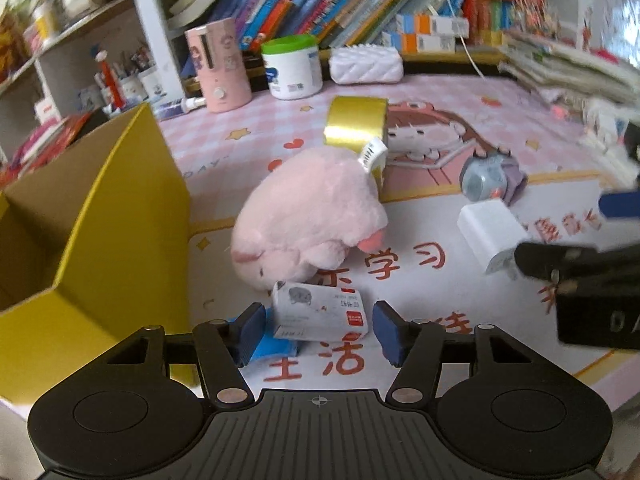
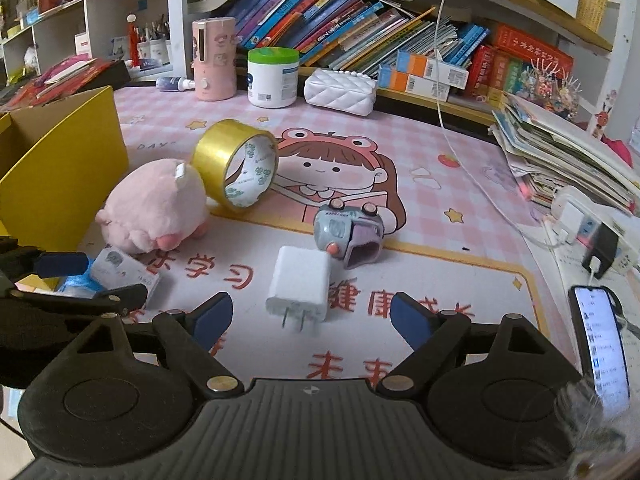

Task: Organize objects
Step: 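Grasp the white medicine box with the left tool while the right tool grasps the white charger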

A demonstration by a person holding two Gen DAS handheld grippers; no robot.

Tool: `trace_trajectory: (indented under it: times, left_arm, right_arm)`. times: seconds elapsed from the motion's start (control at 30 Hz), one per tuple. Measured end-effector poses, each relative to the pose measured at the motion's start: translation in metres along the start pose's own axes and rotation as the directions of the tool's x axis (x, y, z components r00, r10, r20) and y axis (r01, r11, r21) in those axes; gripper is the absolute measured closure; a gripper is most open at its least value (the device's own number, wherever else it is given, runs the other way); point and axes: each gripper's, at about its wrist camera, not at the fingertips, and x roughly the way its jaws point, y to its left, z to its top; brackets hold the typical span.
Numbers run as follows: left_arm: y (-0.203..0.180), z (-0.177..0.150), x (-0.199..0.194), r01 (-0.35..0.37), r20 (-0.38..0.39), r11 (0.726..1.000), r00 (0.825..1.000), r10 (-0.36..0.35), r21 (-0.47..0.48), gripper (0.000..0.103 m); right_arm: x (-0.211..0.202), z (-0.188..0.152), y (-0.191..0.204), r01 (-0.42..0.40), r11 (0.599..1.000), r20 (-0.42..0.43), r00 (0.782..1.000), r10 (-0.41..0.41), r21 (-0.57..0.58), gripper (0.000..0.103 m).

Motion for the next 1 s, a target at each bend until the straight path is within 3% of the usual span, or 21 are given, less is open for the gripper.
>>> trace_trajectory:
  times: [0.23,0.4,0.63,0.8,0.93,1.0]
  left_arm:
    - [-0.022,0.000,0.015,-0.089,0.004,0.983,0.996,0.090,0.159,0.046]
    - [-0.012,0.004,0.011,-0.052,0.006,0.994,0.999,0.051,0.096,0.049]
    - [0.005,0.015,-0.017,0.025,0.082,1.000,0.996,-0.026,0.014,0.049]
    - [0.010,0.011,-0.020,0.044,0.076,0.999,0.996,-0.044,0.003,0.049]
    - [0.014,0.009,-0.024,0.063,0.081,0.998,0.995,-0.062,-0.011,0.049]
    - [0.015,0.008,-0.026,0.071,0.087,0.997,0.994,-0.069,-0.016,0.049]
  right_arm:
    - [0.021,0.006,-0.008,-0.037,0.999,-0.028,0.999,0.037,-0.012,0.017]
    - [0.032,0.009,-0.009,-0.051,0.999,-0.044,0.998,0.051,-0.009,0.017]
    - [0.048,0.016,-0.007,-0.063,0.998,-0.059,0.996,0.063,0.017,0.020]
    - [0.067,0.021,-0.007,-0.049,0.998,-0.096,0.994,0.053,0.042,0.032]
    - [0.082,0.017,-0.006,-0.059,0.997,-0.161,0.985,0.068,0.057,0.052]
    - [0.080,0.016,-0.004,-0.078,0.997,-0.145,0.986,0.081,0.030,0.060]
